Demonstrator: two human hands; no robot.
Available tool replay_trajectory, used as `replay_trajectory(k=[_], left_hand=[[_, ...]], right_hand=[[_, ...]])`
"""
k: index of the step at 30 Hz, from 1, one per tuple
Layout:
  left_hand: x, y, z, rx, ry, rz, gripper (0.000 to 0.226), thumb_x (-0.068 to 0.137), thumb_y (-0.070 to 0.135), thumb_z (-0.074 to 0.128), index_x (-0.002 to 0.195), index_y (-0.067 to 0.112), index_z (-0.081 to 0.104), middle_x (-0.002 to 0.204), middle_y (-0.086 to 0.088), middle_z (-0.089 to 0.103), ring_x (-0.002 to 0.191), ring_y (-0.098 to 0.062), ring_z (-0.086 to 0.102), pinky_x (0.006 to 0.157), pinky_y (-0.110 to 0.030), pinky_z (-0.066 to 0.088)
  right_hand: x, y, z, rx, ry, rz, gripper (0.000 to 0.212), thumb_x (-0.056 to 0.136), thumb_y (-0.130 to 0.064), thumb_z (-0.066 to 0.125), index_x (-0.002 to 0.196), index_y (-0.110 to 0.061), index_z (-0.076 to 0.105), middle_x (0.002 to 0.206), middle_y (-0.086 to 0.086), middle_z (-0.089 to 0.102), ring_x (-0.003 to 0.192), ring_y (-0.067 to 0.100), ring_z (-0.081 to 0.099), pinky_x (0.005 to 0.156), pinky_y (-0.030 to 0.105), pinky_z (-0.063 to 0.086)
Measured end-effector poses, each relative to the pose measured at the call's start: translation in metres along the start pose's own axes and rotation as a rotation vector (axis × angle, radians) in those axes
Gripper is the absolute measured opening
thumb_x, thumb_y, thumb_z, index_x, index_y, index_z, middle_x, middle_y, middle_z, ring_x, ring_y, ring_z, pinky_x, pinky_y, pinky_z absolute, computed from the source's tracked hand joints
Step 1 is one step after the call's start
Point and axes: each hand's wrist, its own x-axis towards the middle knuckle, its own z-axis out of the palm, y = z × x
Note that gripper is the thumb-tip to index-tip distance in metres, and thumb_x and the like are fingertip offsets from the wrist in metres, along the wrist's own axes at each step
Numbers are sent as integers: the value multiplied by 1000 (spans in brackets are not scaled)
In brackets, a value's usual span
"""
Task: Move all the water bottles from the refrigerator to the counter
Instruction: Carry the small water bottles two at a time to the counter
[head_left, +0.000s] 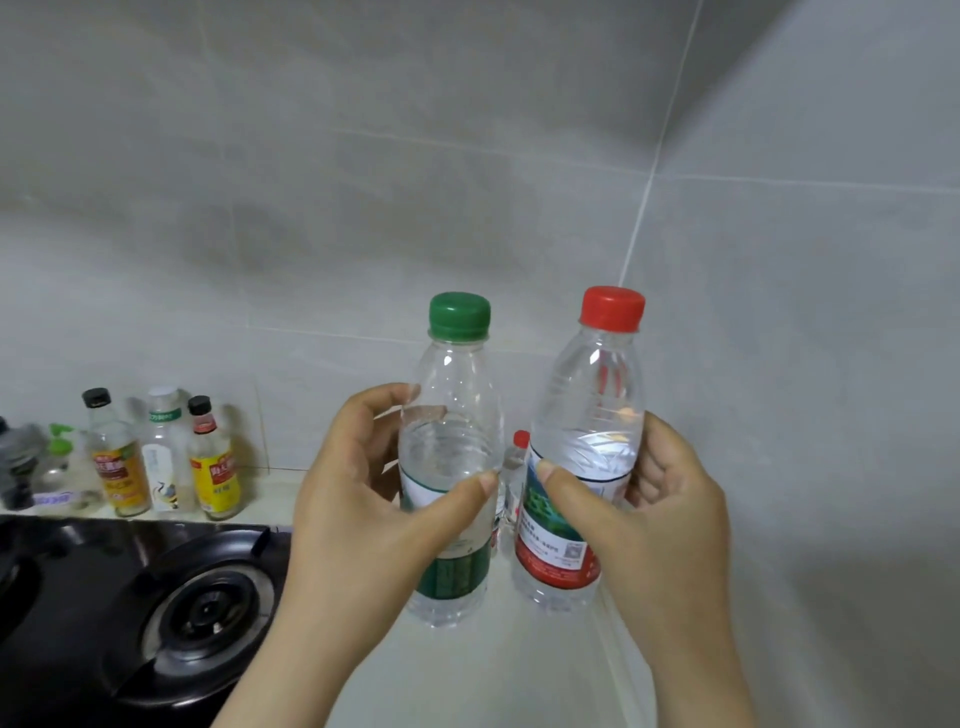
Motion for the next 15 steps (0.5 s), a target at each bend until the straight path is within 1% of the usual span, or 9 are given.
replay_trajectory(k=[4, 10, 15], left_hand=[[11, -14, 21, 36, 27, -3, 64, 60, 0, 85, 110, 28, 56, 100, 9, 74, 88, -5, 71, 71, -15, 54], [32, -34, 39, 69, 12, -20, 66, 61, 1, 86, 114, 24, 55, 100, 10, 74, 89, -5, 71, 76, -19, 56], [52, -51, 49, 83, -28, -38, 69, 59, 7, 90, 116, 24, 55, 102, 12, 73, 90, -4, 70, 78, -21, 57]], right_hand=[[22, 21, -12, -31, -8, 16, 38, 65, -5, 84, 90, -28, 69, 83, -15, 75, 76, 3, 72, 59, 14, 53], [46, 47, -19, -61, 4, 66, 37, 65, -7, 86, 88, -29, 68, 82, -16, 74, 74, 2, 71, 58, 14, 53], [62, 66, -22, -122, 59, 84, 39, 63, -12, 85, 91, -31, 67, 84, -17, 74, 75, 2, 71, 60, 17, 55]])
